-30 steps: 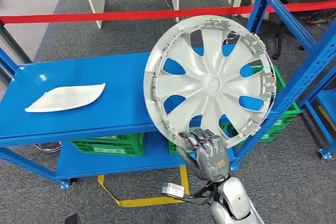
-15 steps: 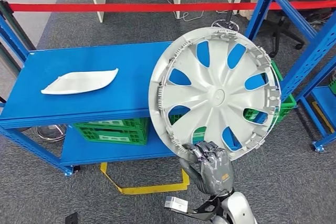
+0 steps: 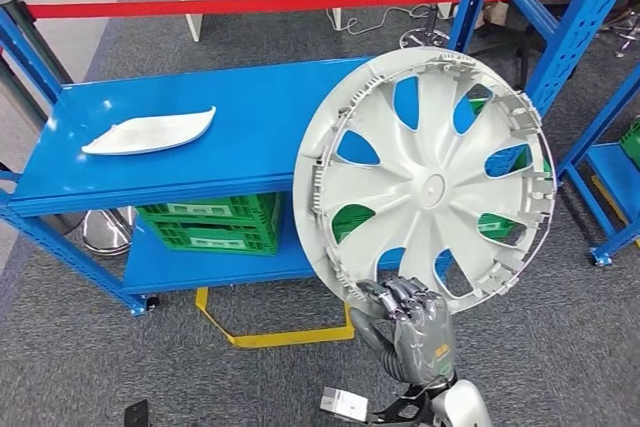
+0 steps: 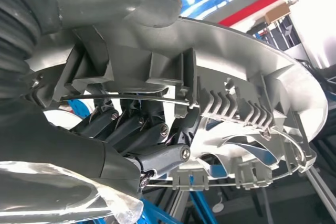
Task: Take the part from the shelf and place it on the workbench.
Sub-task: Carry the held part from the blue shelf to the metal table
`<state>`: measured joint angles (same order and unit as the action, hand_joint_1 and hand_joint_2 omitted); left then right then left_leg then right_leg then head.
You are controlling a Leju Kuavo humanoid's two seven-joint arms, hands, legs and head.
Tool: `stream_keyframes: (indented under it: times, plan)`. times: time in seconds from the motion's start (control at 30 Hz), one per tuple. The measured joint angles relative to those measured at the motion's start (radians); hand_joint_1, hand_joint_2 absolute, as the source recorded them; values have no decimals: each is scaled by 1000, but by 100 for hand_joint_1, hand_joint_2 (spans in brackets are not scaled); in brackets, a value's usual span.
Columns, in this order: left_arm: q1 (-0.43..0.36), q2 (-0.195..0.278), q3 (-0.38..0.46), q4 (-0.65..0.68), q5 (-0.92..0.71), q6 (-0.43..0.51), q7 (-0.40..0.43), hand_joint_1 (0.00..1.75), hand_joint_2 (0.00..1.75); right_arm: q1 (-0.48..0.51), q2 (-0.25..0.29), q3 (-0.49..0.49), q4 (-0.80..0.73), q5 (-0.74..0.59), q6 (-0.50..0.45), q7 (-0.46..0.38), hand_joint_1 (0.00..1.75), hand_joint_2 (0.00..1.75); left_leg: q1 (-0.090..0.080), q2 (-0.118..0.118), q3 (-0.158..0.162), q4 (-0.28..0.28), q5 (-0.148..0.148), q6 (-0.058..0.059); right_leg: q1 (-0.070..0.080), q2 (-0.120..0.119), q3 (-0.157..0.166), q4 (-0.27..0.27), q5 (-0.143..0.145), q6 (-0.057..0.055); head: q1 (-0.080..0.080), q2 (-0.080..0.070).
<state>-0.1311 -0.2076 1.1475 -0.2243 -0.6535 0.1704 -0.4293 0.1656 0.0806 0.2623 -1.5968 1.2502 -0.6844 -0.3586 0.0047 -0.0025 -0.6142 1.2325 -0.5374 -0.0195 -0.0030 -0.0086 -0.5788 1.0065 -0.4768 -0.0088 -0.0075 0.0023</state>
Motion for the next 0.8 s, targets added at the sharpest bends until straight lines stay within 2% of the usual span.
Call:
stream_keyframes:
  times: [0.07, 0.1, 0.13, 0.2, 0.23, 0.27, 0.3, 0.37, 0.4, 0.43, 0.47, 0.5, 0.53, 0.57, 0.6, 0.63, 0.67, 0.73, 0.77, 0.8]
  plan:
    - [-6, 3, -1, 0, 0, -4, -5, 0, 175, -12, 6, -1, 8, -2, 0, 0, 175, 175, -3, 0, 96, -145, 12, 13, 3, 0, -21, 5, 16, 5, 0, 0]
    - [-8, 4, -1, 0, -1, -6, -8, 0, 175, -19, 8, 0, 12, -4, 0, 0, 175, 175, -6, -1, 128, -201, 6, 18, 4, 0, -28, 6, 24, 10, 1, 0]
    - [-8, 5, -2, 0, -2, -8, -9, 0, 175, -27, 11, 1, 17, -5, 0, -1, 175, 175, -9, -1, 142, -233, -2, 23, 3, -1, -34, 7, 34, 15, 1, 0]
    - [-5, 4, -3, 0, 0, -11, -11, 0, 175, -43, 14, 6, 28, -5, 0, -2, 175, 175, -13, 0, 134, -248, 8, 32, 0, 0, -43, 5, 51, 28, 1, 0]
    - [-3, 4, -3, 0, 2, -12, -11, 0, 175, -50, 16, 9, 34, -4, 0, -1, 175, 175, -13, 2, 124, -250, 20, 38, -2, 1, -50, 10, 45, 35, 0, 0]
    - [0, 3, -2, 0, 4, -15, -12, 0, 175, -54, 16, 11, 39, -1, 0, 1, 175, 175, -12, 3, 113, -253, 33, 46, -2, 4, -61, 26, 20, 40, 2, 0]
    - [1, 3, -2, 0, 5, -17, -13, 0, 175, -58, 17, 12, 44, 1, 0, 3, 175, 175, -11, 5, 98, -256, 47, 52, -2, 6, -74, 60, -24, 44, 4, 0]
    - [4, 3, -2, 0, 4, -18, -12, 0, 175, -62, 17, 14, 53, 4, 0, 8, 175, 175, -12, 5, 66, -255, 72, 60, -3, 7, -101, 174, -128, 48, 8, 0]
    - [5, 3, -2, 0, 2, -18, -10, 0, 175, -62, 17, 15, 57, 5, 0, 10, 175, 175, -14, 5, 48, -254, 85, 60, -3, 7, -105, 231, -155, 49, 9, 0]
    - [6, 3, -2, 0, 0, -18, -9, 0, 175, -59, 17, 15, 59, 7, 0, 12, 175, 175, -15, 5, 31, -252, 98, 60, -3, 7, -99, 268, -156, 50, 9, 0]
    - [7, 3, -2, 0, -2, -17, -7, 0, 175, -55, 17, 15, 61, 9, 0, 14, 175, 175, -15, 5, 13, -250, 110, 59, -3, 7, -81, 276, -134, 49, 9, 0]
    - [8, 2, -2, 1, -3, -16, -6, 0, 175, -51, 17, 15, 61, 10, 0, 16, 175, 175, -15, 5, -4, -247, 122, 57, -3, 7, -47, 252, -101, 48, 9, 0]
    - [9, 1, -2, 1, -4, -15, -6, 0, 175, -49, 17, 15, 61, 11, 0, 17, 175, 175, -15, 5, -18, -243, 132, 54, -3, 7, -1, 202, -76, 47, 9, 0]
    - [9, 1, -3, 1, -5, -14, -5, 0, 175, -47, 17, 15, 61, 11, 0, 19, 175, 175, -16, 5, -30, -238, 142, 51, -2, 7, 59, 129, -70, 45, 9, 0]
    - [10, 0, -3, 1, -6, -12, -4, 0, 175, -47, 17, 15, 60, 12, 0, 21, 175, 175, -18, 5, -40, -233, 151, 47, -2, 7, 116, 52, -81, 41, 9, 0]
    - [10, -1, -3, 1, -5, -9, -3, 0, 175, -47, 17, 15, 60, 14, 0, 22, 175, 175, -19, 5, -47, -230, 160, 42, 0, 7, 152, -6, -99, 37, 9, 0]
    - [10, -2, -4, 1, -3, -4, -2, 0, 175, -46, 17, 15, 59, 17, 0, 23, 175, 175, -19, 5, -52, -229, 169, 37, 2, 7, 173, -44, -114, 33, 9, 0]
    - [11, -3, -3, 1, 3, 12, -2, 0, 175, -51, 17, 15, 63, 29, 0, 31, 175, 175, -17, 4, -58, -228, 179, 26, 3, 4, 162, -55, -111, 18, 9, 0]
    - [12, -4, -2, 1, 5, 21, -2, 0, 175, -60, 18, 17, 70, 37, 0, 38, 175, 175, -15, 2, -63, -219, 164, 19, 2, 0, 156, -55, -103, 9, 8, 0]
    - [13, -4, -1, 1, 5, 30, -1, 0, 175, -72, 18, 19, 78, 46, 0, 47, 175, 175, -12, 1, -70, -192, 130, 13, 0, -4, 149, -55, -94, 1, 7, 0]
